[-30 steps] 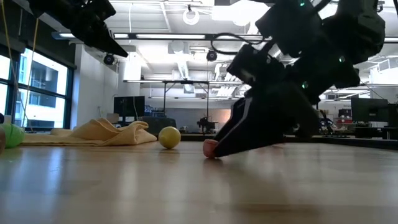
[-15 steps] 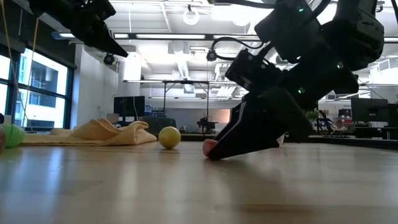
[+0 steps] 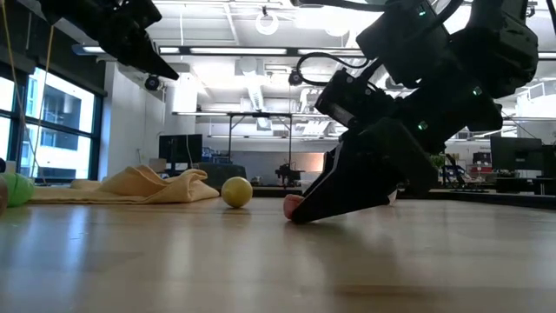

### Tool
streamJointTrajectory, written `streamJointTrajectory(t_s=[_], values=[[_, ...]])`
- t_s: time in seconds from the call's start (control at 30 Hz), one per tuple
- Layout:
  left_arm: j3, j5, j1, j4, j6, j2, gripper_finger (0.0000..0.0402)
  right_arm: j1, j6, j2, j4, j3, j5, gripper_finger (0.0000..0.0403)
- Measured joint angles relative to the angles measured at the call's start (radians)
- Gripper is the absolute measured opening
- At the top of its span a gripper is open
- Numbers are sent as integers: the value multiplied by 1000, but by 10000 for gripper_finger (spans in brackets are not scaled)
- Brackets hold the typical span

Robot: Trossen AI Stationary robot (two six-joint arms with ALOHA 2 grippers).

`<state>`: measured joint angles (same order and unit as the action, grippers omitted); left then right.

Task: Pick and placing Produce into tupperware
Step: Put the pink peach into the transparent container

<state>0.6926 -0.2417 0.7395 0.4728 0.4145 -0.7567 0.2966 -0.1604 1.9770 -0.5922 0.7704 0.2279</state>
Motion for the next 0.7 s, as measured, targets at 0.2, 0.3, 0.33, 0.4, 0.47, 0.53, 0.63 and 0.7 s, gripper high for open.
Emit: streamJointTrajectory(t_s=[0.2, 0.3, 0.33, 0.4, 0.47, 0.53, 0.63, 0.7], values=[[0, 0, 0, 0, 0, 0, 3, -2, -22, 1, -5, 0, 1, 143], [0, 0, 0, 0, 0, 0, 3, -3, -25, 1, -8, 0, 4, 129], [0, 0, 0, 0, 0, 0, 3, -3, -26, 1, -9, 0, 4, 125], [0, 0, 0, 0, 0, 0, 3, -3, -26, 1, -10, 0, 4, 119], [0, 0, 0, 0, 0, 0, 3, -3, -26, 1, -10, 0, 4, 114], [0, 0, 0, 0, 0, 0, 3, -3, -26, 1, -10, 0, 3, 111], [0, 0, 0, 0, 0, 0, 3, -3, -26, 1, -15, 0, 3, 108], [0, 0, 0, 0, 0, 0, 3, -2, -26, 1, -19, 0, 3, 108]])
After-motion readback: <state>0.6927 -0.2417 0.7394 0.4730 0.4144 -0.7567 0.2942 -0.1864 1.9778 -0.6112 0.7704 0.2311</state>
